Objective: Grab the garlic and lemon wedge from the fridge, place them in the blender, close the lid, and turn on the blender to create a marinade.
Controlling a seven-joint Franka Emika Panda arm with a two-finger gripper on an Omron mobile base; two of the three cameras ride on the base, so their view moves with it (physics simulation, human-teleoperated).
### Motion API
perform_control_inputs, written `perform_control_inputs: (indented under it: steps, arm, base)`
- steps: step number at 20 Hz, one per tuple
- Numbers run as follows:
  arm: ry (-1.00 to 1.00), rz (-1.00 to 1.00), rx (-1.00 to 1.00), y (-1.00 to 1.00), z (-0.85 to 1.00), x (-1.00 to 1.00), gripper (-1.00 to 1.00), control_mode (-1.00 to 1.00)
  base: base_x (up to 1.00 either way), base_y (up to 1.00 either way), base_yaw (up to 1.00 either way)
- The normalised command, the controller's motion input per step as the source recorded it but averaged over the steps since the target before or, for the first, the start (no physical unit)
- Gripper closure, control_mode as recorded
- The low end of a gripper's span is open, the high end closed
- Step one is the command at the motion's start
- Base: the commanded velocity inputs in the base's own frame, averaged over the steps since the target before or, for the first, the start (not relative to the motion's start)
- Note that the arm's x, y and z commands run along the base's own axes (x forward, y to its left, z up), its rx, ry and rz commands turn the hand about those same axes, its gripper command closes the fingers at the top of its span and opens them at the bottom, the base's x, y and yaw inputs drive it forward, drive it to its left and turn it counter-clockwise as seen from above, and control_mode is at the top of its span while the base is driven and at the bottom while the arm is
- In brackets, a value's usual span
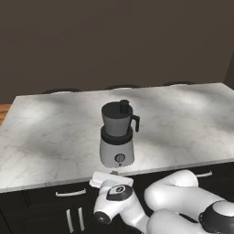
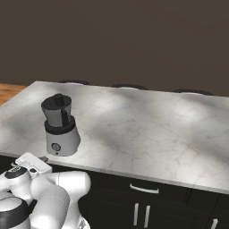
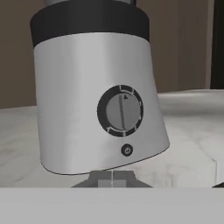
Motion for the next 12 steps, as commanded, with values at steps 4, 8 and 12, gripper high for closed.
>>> perform_control_inputs:
  steps: [4, 8, 12]
  arm:
    - [0.0, 0.0, 0.0, -0.33, 0.0, 0.1, 1.0, -1.0]
    - [0.0, 0.0, 0.0, -0.5, 0.0, 0.0, 1.0, -1.0]
    - [0.0, 0.0, 0.0, -0.44, 0.0, 0.03, 1.0, -1.0]
  base:
    - [0.0, 0.0, 0.0]
    - [0.0, 0.0, 0.0]
    - [0.0, 0.0, 0.0]
